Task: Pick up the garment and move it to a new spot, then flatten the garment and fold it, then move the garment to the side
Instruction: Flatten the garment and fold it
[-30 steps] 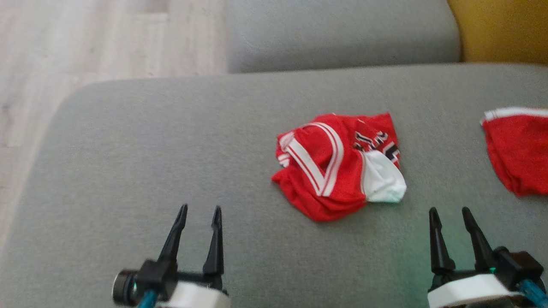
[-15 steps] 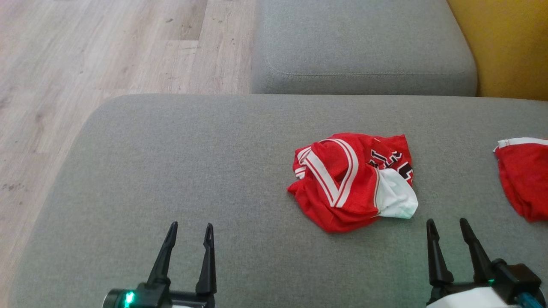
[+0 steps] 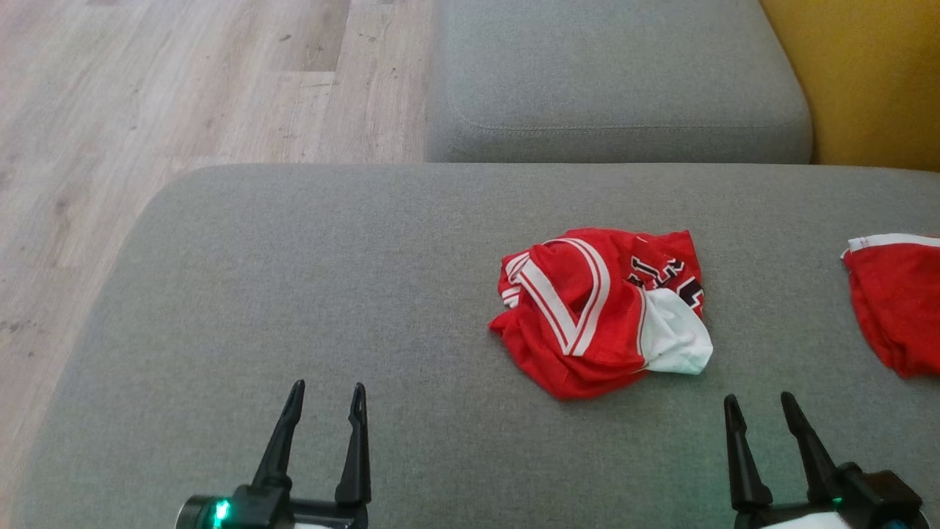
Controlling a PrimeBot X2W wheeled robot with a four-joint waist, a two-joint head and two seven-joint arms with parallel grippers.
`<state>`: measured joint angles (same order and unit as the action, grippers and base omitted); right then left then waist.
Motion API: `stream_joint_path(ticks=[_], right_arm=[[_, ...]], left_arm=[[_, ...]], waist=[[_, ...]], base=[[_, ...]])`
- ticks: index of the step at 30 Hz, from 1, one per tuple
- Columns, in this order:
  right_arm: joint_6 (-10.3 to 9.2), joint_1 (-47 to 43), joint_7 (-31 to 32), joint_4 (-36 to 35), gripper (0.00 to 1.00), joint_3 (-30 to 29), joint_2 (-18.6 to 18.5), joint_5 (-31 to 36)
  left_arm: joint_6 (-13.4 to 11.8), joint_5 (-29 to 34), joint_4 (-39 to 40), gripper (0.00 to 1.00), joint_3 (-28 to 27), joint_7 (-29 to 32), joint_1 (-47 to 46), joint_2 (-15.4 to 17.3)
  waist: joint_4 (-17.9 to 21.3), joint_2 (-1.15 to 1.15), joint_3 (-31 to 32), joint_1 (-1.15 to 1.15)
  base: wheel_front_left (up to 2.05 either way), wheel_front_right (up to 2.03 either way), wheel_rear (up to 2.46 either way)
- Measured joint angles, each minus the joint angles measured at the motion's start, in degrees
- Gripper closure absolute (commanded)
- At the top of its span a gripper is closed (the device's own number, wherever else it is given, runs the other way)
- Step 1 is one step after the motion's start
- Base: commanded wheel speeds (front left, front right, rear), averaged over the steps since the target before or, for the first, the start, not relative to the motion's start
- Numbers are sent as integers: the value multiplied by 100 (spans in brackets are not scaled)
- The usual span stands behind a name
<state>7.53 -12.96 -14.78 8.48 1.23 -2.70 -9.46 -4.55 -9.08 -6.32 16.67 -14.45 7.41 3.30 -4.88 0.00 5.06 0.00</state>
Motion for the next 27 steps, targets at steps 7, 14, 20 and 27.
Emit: stream_joint_path(ticks=[7, 14, 20, 27], right_arm=[[0, -13, 0, -12, 0, 26, 1, 47], [0, -50, 0, -12, 0, 38, 1, 46], [0, -59, 0, -31, 0, 79, -4, 46], [0, -43, 0, -98, 0, 205, -12, 46]], left_arm=[[8, -9, -91, 0, -1, 0, -7, -1], [60, -48, -254, 0, 2, 0, -6, -2], [52, -103, -253, 0, 15, 0, -7, -2], [74, -135, -290, 0, 162, 1, -90, 0]], waist=[[50, 0, 18, 0], [149, 0, 5, 0], [250, 0, -78, 0], [493, 0, -260, 0]], base=[[0, 0, 0], [0, 0, 0], [0, 0, 0], [0, 0, 0]])
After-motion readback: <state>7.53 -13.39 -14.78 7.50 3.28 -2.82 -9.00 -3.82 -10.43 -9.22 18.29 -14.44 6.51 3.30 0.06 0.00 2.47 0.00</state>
